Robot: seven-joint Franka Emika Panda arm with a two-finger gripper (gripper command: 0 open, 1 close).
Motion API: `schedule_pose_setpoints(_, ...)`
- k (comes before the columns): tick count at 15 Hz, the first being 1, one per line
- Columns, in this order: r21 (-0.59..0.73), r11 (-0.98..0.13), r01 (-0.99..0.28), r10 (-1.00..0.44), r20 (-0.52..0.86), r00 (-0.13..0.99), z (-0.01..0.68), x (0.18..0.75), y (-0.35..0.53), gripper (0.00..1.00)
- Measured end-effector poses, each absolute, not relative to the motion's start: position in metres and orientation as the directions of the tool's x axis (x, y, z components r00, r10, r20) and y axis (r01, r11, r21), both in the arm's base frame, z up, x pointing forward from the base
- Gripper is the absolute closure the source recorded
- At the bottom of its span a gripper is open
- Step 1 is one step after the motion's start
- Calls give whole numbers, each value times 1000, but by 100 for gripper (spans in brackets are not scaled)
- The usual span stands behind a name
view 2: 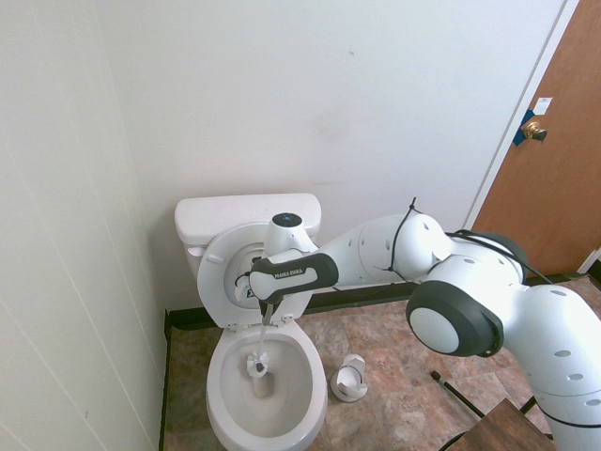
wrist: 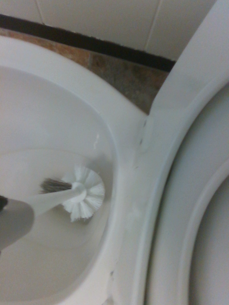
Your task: Clean the toilet
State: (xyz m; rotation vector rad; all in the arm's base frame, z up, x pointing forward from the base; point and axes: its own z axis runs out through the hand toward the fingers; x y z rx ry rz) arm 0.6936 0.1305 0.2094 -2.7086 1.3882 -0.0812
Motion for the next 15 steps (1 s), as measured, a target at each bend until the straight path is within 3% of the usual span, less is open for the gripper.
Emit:
schedule_pose_setpoints(8, -131, -557, -820, -830, 115, 546, 344, 594, 141, 100)
schedule_pose_setpoints(15, -230, -370, -900, -929, 110, 354, 444, 518, -29, 100)
